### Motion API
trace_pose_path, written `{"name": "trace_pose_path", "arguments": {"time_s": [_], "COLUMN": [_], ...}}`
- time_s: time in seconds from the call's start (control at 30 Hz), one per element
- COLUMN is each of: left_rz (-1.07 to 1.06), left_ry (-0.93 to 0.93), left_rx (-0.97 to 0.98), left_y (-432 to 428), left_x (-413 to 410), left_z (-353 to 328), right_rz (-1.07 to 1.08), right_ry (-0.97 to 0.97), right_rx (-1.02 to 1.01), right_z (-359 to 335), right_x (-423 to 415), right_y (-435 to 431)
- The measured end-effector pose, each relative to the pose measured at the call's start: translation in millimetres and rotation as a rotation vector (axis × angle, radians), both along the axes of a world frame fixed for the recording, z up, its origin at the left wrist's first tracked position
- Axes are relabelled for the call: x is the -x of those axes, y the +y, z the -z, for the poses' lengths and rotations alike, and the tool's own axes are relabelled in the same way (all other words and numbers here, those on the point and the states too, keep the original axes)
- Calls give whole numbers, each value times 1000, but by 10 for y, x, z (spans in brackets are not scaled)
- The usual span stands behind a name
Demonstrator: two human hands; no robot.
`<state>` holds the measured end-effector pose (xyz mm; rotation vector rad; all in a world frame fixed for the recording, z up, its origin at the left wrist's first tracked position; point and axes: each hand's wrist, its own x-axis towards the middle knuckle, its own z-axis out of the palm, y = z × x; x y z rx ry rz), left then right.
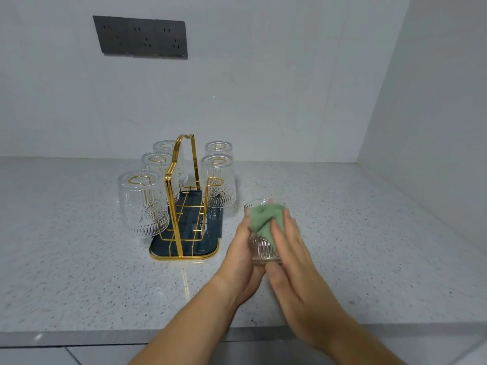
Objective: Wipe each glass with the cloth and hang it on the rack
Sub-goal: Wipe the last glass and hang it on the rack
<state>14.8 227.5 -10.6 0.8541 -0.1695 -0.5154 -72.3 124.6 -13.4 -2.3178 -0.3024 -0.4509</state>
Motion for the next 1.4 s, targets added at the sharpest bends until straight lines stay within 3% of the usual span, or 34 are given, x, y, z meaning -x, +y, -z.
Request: {"name": "trace_pose_path", "arguments": {"time_s": [0.17,0.4,0.5,0.63,0.77,0.93,1.07,1.23,1.4], "left_rz": [28,-21,-33,-41,-39,-21,-44,-91,-20], "left_ry": [-38,-18,7,35,29,-46,-109,-44,36], "left_rx": [44,23,45,34,44,28,20,-25,5], "left_y": [15,52,44,45,40,32,49,19,33], "left_x": [-24,-54,-51,-47,-81,-24,-49,-62,-79], "left_z": [52,74,56,25,92,78,119,127,88], "right_rz": [54,5,-63,-46,-25,-10,-2,9,-69], "right_ry": [142,19,-90,-81,-32,114,69,-60,-42], "right_rx": [-376,-76,-35,17,-65,-414,-277,-59,-175], "right_z": [-348,-20,38,15,-223,-338,-141,8,-253], "right_x": [-292,-13,82,96,-33,-246,-106,100,-38], "right_y": [43,99,101,98,72,46,139,113,7]}}
